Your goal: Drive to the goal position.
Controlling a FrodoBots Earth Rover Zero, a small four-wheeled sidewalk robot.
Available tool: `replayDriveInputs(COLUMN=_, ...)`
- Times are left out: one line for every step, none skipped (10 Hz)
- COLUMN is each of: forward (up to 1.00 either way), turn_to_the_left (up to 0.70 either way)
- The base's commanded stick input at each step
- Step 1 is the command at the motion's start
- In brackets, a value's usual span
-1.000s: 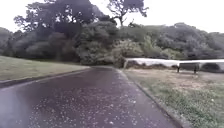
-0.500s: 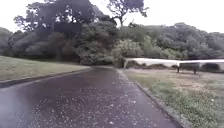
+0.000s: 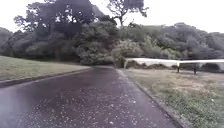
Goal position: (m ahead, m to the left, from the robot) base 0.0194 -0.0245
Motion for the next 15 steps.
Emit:
replayDriveInputs(forward=0.04, turn_to_the_left=0.16)
replayDriveInputs(forward=0.04, turn_to_the_left=0.16)
replayDriveInputs(forward=0.04, turn_to_the_left=0.16)
replayDriveInputs(forward=0.04, turn_to_the_left=0.16)
replayDriveInputs(forward=0.04, turn_to_the_left=0.16)
replayDriveInputs(forward=0.04, turn_to_the_left=0.16)
replayDriveInputs(forward=0.04, turn_to_the_left=0.16)
replayDriveInputs(forward=0.04, turn_to_the_left=0.16)
replayDriveInputs(forward=0.04, turn_to_the_left=0.16)
replayDriveInputs(forward=0.04, turn_to_the_left=0.16)
replayDriveInputs(forward=0.04, turn_to_the_left=0.16)
replayDriveInputs(forward=0.04, turn_to_the_left=0.16)
replayDriveInputs(forward=0.03, turn_to_the_left=0.05)
replayDriveInputs(forward=0.03, turn_to_the_left=0.03)
replayDriveInputs(forward=0.03, turn_to_the_left=0.1)
